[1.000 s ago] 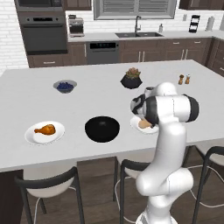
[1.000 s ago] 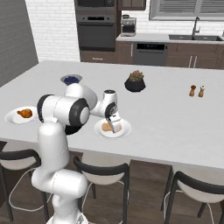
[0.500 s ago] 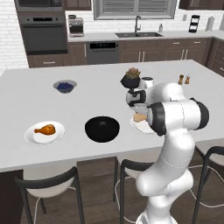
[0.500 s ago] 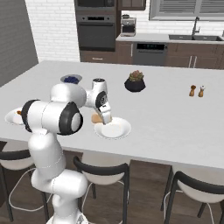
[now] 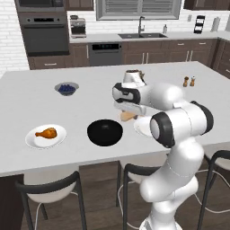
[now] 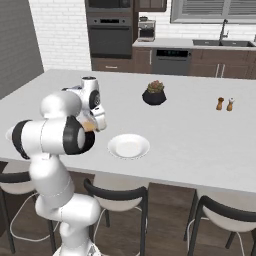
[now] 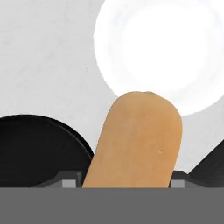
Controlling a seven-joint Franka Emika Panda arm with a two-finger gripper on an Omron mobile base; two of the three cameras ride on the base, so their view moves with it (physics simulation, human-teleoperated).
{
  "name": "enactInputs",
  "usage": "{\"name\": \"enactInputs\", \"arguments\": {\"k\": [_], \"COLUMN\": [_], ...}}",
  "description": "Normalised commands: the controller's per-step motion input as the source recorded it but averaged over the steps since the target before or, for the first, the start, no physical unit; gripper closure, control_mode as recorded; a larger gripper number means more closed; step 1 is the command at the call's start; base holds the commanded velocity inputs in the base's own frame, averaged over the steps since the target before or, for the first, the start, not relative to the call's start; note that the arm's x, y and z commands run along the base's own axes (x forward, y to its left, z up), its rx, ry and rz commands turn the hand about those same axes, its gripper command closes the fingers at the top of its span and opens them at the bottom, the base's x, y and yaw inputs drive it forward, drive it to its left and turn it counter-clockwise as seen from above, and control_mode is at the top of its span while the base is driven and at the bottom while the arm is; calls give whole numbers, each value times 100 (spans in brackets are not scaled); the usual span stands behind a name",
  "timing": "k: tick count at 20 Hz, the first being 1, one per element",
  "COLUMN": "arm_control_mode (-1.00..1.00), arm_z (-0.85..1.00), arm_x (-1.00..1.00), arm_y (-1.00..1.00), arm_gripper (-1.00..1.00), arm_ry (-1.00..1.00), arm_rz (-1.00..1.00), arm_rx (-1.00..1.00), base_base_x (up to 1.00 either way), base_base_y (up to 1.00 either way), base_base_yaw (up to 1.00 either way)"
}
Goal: Pick the chicken drumstick and squash from their plates and place them in the bowl. Then put the bowl in the fridge.
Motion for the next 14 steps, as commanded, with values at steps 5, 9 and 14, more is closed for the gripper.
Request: {"name": "enactInputs", "arguments": {"k": [5,9,14], "arm_control_mode": [-100,-100,-100], "arm_z": [-5,-20,-39], "arm_x": [5,0,5], "arm_y": [98,74,54], "arm_gripper": [100,100,100], "arm_ry": [13,4,4], "arm_rz": [9,12,16], "arm_rx": [0,1,0], "base_base_x": [0,0,0], "base_base_y": [0,0,0], "base_base_yaw": [0,0,0]}}
